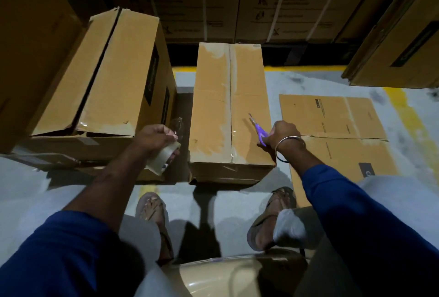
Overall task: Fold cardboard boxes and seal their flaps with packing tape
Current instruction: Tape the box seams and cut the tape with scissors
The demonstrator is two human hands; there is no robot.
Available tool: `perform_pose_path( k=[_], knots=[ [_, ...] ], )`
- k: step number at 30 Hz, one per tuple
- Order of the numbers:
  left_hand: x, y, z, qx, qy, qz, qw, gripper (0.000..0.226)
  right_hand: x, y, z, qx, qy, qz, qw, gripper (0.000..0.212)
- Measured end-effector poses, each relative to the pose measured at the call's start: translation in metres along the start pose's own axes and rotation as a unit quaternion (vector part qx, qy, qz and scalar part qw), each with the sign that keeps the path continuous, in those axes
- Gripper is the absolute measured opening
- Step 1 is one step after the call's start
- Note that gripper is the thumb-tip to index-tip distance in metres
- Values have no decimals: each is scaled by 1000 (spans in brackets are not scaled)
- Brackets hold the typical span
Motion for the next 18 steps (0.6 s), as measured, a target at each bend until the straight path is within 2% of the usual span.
perform_pose_path(
  k=[5, 8, 10, 12, 15, 18],
  knots=[
    [11, 13, 14, -36, 0, -17, 999, 10, 5, 14, 12, 15, -11, -10, 1000, 27],
    [17, 23, 16, -36, -9, -30, 999, 9, 5, 12, 20, -40, -20, 7, 999, 29],
    [21, 25, 16, -40, -8, -44, 998, 11, -3, 4, 38, -79, -72, -28, 994, 18],
    [26, 26, 16, -36, -5, -63, 997, 12, -16, 3, 66, -64, -172, -63, 981, 14],
    [33, 28, 18, -36, -6, -74, 997, 11, -37, 32, 98, -19, -297, 2, 955, 9],
    [36, 28, 20, -49, -13, -84, 995, 11, -46, 63, 103, -41, -329, 63, 941, 33]
  ],
)
Point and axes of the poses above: each hand's wrist, its own x-axis towards the middle knuckle, its own y-axis out of the palm, z = x × y, the point moved 8 cm from there along x, towards the middle knuckle, and after that the axes turned 12 degrees about -y, right-handed, at the moved point
